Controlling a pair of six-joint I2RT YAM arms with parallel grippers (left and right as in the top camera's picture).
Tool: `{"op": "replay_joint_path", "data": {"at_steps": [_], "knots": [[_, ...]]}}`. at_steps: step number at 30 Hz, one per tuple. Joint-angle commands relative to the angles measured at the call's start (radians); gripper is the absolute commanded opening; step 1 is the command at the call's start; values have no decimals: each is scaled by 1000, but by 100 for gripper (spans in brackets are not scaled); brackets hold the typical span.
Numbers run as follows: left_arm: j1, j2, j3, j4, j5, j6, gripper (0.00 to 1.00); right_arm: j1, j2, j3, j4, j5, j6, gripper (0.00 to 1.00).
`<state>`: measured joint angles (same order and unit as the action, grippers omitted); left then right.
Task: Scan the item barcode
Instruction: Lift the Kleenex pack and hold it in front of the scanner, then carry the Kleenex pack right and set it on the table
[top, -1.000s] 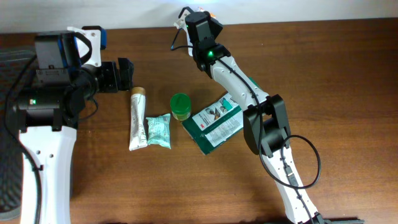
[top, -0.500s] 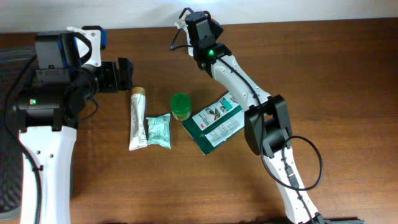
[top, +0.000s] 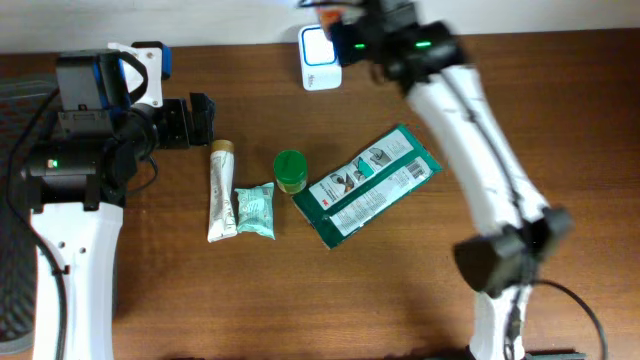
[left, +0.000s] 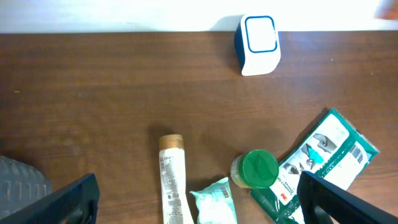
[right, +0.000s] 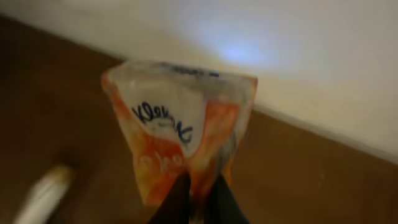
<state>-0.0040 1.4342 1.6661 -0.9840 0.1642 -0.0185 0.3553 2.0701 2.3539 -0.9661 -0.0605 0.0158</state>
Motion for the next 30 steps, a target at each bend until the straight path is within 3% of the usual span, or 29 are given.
{"op": "replay_joint_path", "data": {"at_steps": [1, 7, 11, 17, 23, 30], "knots": [[6, -10, 14, 1, -4, 12, 99, -92, -84, 7, -160, -192, 125, 4], [6, -10, 14, 1, -4, 12, 99, -256, -80, 5, -506, -187, 158, 4], [7, -10, 14, 1, -4, 12, 99, -332, -42, -45, -585, -123, 158, 4], [7, -10, 14, 1, -4, 12, 99, -394, -9, -244, -517, -56, 159, 4], [7, -10, 14, 1, -4, 12, 99, -433, -3, -542, -325, 4, 207, 4], [7, -10, 14, 1, -4, 12, 99, -525, -3, -708, -195, -3, 229, 4]]}}
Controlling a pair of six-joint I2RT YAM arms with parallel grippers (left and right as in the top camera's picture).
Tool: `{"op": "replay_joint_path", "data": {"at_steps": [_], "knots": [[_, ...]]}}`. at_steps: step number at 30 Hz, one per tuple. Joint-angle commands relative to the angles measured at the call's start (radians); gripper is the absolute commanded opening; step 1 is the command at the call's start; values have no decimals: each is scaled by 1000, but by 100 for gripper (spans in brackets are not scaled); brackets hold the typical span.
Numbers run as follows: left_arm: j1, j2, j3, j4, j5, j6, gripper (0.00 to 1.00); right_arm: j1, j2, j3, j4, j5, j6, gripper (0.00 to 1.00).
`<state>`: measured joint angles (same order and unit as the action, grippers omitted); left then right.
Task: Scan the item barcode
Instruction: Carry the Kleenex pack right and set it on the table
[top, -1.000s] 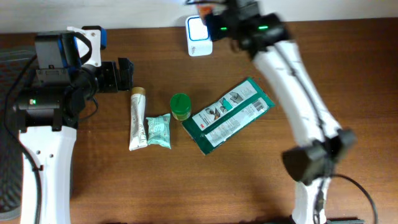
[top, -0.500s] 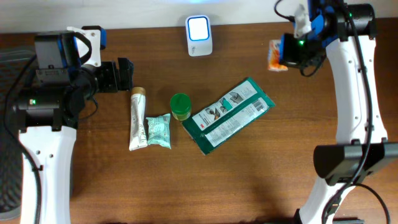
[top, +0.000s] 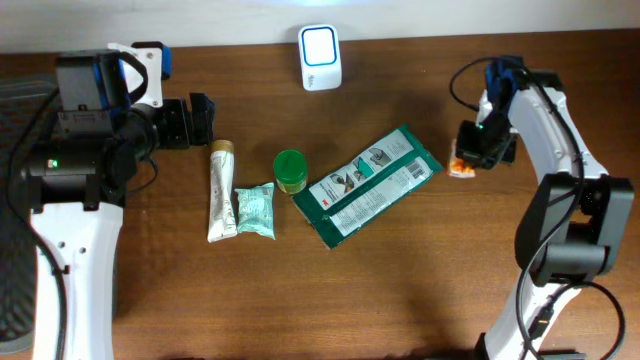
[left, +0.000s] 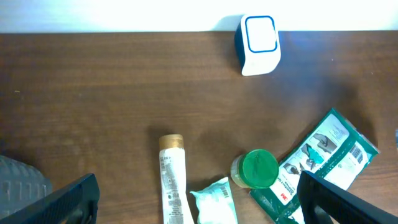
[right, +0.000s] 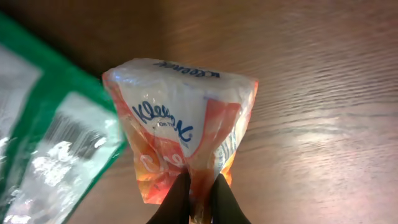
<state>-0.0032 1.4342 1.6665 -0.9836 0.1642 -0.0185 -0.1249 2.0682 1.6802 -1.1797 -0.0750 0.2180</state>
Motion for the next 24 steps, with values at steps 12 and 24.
{"op": "replay_joint_path", "data": {"at_steps": [12, 24], "knots": [[6, -10, 14, 0, -4, 12, 99, -67, -1, -59, 55, 1, 26, 44], [6, -10, 14, 0, -4, 12, 99, -44, -160, 122, -44, -274, -82, 35]]}}
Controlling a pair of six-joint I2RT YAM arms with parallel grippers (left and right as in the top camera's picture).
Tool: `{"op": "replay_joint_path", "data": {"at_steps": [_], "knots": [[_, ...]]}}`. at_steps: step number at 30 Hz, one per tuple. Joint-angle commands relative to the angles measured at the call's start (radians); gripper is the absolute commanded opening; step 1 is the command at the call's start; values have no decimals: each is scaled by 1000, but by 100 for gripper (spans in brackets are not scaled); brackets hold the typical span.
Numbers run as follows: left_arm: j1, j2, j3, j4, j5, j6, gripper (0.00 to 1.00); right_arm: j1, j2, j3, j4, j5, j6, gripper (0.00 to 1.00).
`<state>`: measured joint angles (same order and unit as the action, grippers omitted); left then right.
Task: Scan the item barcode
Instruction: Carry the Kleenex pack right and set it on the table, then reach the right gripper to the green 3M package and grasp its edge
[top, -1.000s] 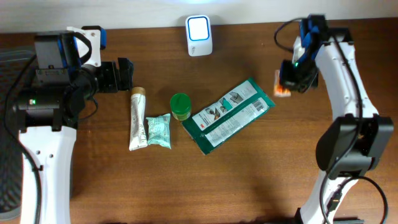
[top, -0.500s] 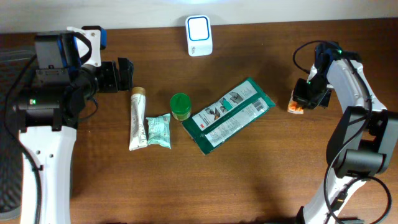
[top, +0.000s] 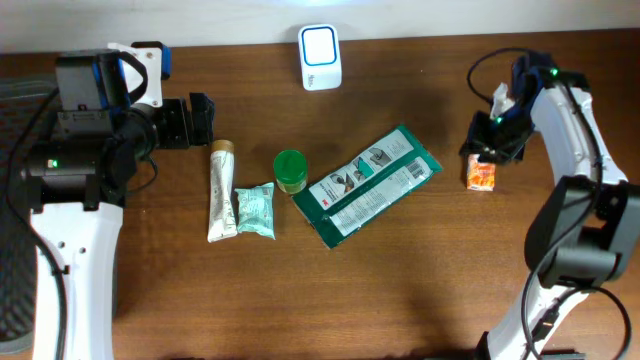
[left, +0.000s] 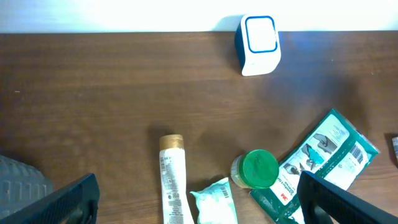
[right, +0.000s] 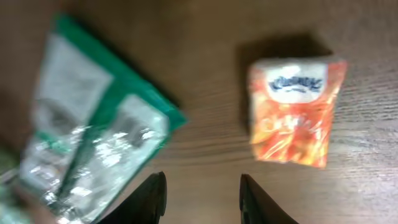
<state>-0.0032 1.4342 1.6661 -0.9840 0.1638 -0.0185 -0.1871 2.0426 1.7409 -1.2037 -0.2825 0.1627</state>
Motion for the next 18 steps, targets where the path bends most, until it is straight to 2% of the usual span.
{"op": "replay_joint_path", "data": {"at_steps": [1, 5, 8, 9, 13, 18], "knots": [[6, -10, 14, 1, -4, 12, 99, 22, -178, 64, -24, -73, -23, 36], [6, -10, 14, 1, -4, 12, 99, 53, -307, 64, -29, -118, 48, 35], [6, -10, 14, 1, -4, 12, 99, 96, -319, 63, -43, -118, 124, 36], [6, -10, 14, 1, -4, 12, 99, 113, -314, 50, -45, -117, 159, 39], [6, -10, 14, 1, -4, 12, 99, 163, -267, -60, -24, -118, 276, 48], [6, -10, 14, 1, -4, 12, 99, 175, -225, -279, 125, -210, 291, 47]]}}
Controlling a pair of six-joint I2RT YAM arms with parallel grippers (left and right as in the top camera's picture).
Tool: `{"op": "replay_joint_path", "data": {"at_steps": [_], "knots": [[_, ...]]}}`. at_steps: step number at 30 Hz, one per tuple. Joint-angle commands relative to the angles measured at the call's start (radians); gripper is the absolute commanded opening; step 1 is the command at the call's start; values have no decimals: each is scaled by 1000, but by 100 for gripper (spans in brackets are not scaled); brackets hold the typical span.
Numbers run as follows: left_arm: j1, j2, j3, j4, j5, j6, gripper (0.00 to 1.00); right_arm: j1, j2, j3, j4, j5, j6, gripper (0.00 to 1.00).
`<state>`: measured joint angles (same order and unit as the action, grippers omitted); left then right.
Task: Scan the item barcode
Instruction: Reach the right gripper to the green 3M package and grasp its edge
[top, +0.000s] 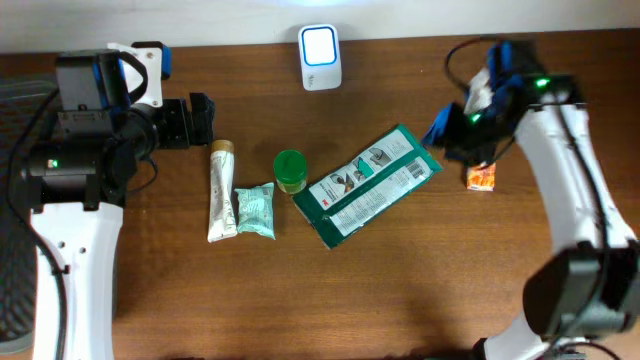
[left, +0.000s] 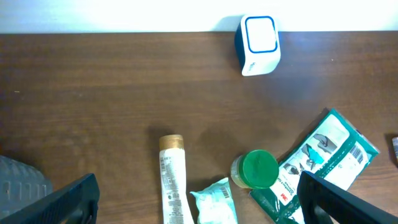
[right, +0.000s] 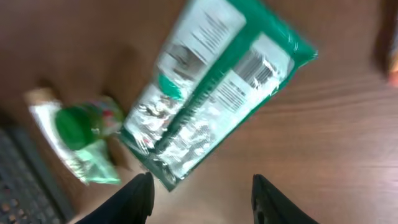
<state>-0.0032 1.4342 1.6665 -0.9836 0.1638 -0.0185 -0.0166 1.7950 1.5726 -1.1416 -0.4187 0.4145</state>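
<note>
The white, blue-faced scanner (top: 320, 57) (left: 259, 43) stands at the table's far edge. An orange Kleenex pack (top: 481, 177) lies at the right, free of any gripper; only its edge (right: 393, 62) shows in the right wrist view. A green foil packet (top: 367, 185) (right: 217, 87) with a printed barcode lies in the middle. My right gripper (top: 442, 132) (right: 202, 186) hangs open above the packet's right end, holding nothing. My left gripper (top: 205, 120) (left: 196, 199) stays open at the left, above a tube (top: 221, 190).
A green-lidded jar (top: 290, 170) (right: 78, 127) and a mint tissue pack (top: 255, 210) (left: 214, 202) lie between the tube and the green packet. A dark ribbed mat (top: 15, 150) lies past the table's left edge.
My open right gripper has moved left, from above the orange pack to above the green packet's right end. The orange pack lies where it was. The left arm has not moved.
My right gripper was shut on the orange pack up by the scanner. Then it held the pack low over the table's right side. Then it was open with the pack lying on the table. Now it is over the green packet.
</note>
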Motion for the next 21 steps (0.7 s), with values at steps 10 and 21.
{"op": "replay_joint_path", "data": {"at_steps": [10, 21], "knots": [[6, -10, 14, 0, -4, 12, 99, 21, 54, -422, 404, -103, 146, 43], [6, -10, 14, 0, -4, 12, 99, 90, 110, -509, 739, -21, 230, 43]]}}
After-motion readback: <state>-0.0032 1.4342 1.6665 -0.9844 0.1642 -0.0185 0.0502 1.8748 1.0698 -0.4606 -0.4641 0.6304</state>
